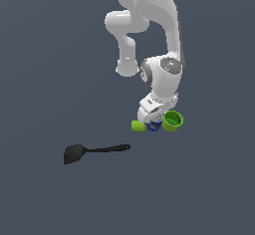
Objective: Pick up a designated object from a clutter of objects.
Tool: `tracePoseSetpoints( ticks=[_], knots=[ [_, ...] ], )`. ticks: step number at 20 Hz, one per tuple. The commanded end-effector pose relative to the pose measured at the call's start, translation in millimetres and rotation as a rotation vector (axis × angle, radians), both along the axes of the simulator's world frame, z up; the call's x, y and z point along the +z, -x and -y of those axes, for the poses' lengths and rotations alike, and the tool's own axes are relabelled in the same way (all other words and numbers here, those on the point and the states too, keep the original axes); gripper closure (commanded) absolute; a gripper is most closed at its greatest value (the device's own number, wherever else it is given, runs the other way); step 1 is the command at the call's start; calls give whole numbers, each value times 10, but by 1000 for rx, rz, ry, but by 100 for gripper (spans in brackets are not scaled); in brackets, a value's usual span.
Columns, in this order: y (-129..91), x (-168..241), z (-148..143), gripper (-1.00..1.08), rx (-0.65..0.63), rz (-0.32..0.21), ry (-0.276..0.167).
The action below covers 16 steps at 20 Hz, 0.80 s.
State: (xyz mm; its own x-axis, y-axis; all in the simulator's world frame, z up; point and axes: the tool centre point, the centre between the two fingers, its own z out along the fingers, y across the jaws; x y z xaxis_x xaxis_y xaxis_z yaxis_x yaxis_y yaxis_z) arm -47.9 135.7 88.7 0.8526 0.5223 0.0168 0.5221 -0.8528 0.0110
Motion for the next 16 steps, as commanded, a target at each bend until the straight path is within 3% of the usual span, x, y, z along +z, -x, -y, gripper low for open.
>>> tracePoseSetpoints(
  ticks=[1, 16],
  knots=[
    [45, -146, -29, 108, -1, -20, -1],
    [49, 157, 50, 108, 0, -1, 0]
  ],
)
